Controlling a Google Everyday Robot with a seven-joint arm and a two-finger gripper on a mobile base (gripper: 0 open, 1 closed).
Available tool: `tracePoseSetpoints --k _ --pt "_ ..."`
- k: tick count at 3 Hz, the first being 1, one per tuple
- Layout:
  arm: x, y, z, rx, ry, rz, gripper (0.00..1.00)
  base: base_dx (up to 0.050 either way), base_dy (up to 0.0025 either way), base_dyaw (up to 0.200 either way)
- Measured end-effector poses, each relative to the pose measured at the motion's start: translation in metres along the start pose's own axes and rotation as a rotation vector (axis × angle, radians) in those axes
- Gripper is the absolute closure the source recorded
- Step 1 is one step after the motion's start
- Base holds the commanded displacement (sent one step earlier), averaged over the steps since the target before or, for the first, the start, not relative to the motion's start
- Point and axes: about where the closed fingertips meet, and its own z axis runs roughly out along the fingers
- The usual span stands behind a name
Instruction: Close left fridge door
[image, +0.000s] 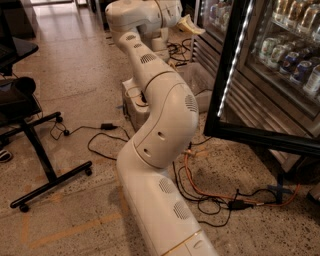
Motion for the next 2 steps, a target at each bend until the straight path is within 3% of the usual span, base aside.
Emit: tracePoseSetpoints --k 1,2 --pt "-0.001 0.002 0.007 -0.004 -0.008 -0.024 0.0 0.0 0.0 0.0" --pt "-0.003 0.011 0.027 0.046 0.042 -0.111 0.0 0.0 0.0 0.0"
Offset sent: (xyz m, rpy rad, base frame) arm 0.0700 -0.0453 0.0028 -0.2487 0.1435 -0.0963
